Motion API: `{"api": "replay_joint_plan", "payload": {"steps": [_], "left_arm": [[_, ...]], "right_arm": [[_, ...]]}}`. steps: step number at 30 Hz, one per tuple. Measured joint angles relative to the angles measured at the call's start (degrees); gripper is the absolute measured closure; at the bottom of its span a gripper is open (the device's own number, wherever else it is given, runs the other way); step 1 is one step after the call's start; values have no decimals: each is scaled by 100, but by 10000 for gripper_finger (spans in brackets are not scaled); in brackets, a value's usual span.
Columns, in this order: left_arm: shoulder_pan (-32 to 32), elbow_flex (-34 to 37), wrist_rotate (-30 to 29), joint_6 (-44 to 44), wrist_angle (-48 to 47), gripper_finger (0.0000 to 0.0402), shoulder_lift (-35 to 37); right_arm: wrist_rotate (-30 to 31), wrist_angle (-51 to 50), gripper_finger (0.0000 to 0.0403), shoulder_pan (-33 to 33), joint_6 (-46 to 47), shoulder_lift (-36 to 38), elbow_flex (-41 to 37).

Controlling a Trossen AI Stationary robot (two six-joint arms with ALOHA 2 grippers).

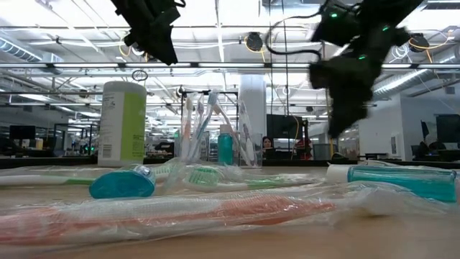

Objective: Pick & Place toothbrushing station
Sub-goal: Put the green toothbrush into the transparent organizer

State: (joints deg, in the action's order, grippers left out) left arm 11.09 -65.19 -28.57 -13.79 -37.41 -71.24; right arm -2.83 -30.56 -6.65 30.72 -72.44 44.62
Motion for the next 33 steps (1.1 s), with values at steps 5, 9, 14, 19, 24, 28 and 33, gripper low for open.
{"api": "replay_joint_plan", "payload": {"steps": [5, 9, 14, 19, 24, 28, 33], "left_arm": [[0, 0, -1, -3, -7, 268, -2], [0, 0, 2, 13, -7, 268, -2], [0, 0, 2, 62, -11, 268, -2], [0, 0, 4, 169, -7, 268, -2], [0, 0, 6, 216, 66, 268, -2], [0, 0, 4, 214, 119, 268, -2], [0, 0, 2, 213, 120, 268, -2]], "right_arm": [[662, -2173, 294, 86, 1688, 641, -4], [1106, -2475, 293, 196, 2412, 826, -212], [602, -1010, 293, 302, 2343, 823, -866], [422, 30, 294, 300, 2279, 806, -1561], [477, 335, 296, 297, 2332, 834, -1952], [659, 573, 320, 307, 2023, 828, -2122], [874, 674, 388, 304, 1917, 822, -2155]]}}
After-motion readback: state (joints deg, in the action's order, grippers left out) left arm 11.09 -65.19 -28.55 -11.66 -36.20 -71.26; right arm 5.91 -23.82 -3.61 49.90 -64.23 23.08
